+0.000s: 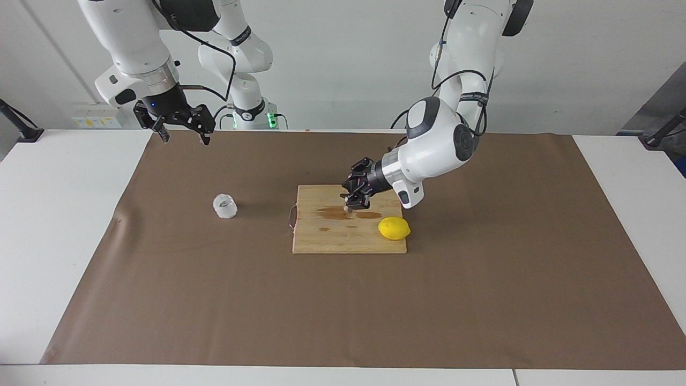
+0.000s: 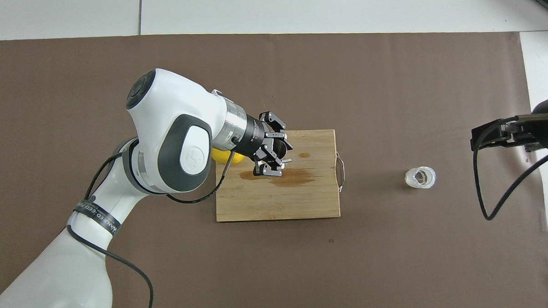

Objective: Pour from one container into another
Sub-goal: 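Lower the metal cup onto the board and open the left gripper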

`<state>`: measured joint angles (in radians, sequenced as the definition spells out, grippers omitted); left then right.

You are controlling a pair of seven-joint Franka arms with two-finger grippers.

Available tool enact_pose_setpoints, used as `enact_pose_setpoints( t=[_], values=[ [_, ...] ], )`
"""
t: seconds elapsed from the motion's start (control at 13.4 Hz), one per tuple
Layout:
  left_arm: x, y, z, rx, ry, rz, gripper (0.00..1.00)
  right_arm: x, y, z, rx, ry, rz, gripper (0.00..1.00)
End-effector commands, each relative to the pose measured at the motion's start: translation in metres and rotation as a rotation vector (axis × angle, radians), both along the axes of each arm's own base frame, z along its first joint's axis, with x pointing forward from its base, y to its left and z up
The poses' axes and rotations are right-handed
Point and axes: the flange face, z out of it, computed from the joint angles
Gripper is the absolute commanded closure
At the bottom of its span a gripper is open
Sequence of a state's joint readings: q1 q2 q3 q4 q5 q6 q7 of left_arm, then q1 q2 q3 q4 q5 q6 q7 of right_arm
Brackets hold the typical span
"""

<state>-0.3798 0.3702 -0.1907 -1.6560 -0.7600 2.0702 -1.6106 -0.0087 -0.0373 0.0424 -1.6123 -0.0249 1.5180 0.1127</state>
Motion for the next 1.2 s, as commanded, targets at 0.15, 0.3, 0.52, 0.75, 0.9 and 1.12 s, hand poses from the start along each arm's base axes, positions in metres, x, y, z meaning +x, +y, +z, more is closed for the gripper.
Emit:
enact_pose_setpoints(
  t=[0.15,0.3,0.52,0.75,0.9,1.12],
  values=[
    [-0.002,-0.019,-0.028,0.005,-0.023,0.028,0.67,0.000,-0.004,0.000,0.023,0.008,0.008,0.00],
    [-0.004,-0.021,-0.037,0.013,-0.016,0.022,0.67,-0.008,-0.004,-0.002,0.022,0.054,0.009,0.00],
    [-0.005,-0.026,-0.050,0.023,-0.033,0.042,0.63,-0.008,0.001,-0.002,0.023,0.053,0.017,0.00],
    [-0.010,-0.033,-0.055,0.027,-0.046,0.044,0.61,-0.004,0.001,-0.006,0.020,0.024,0.016,0.00],
    [-0.011,-0.034,-0.065,0.038,-0.038,0.042,0.58,-0.002,0.008,-0.004,0.006,0.008,0.025,0.00],
    [-0.014,-0.038,-0.066,0.039,-0.038,0.033,0.45,-0.001,0.009,-0.003,0.009,0.004,0.027,0.00]
  ],
)
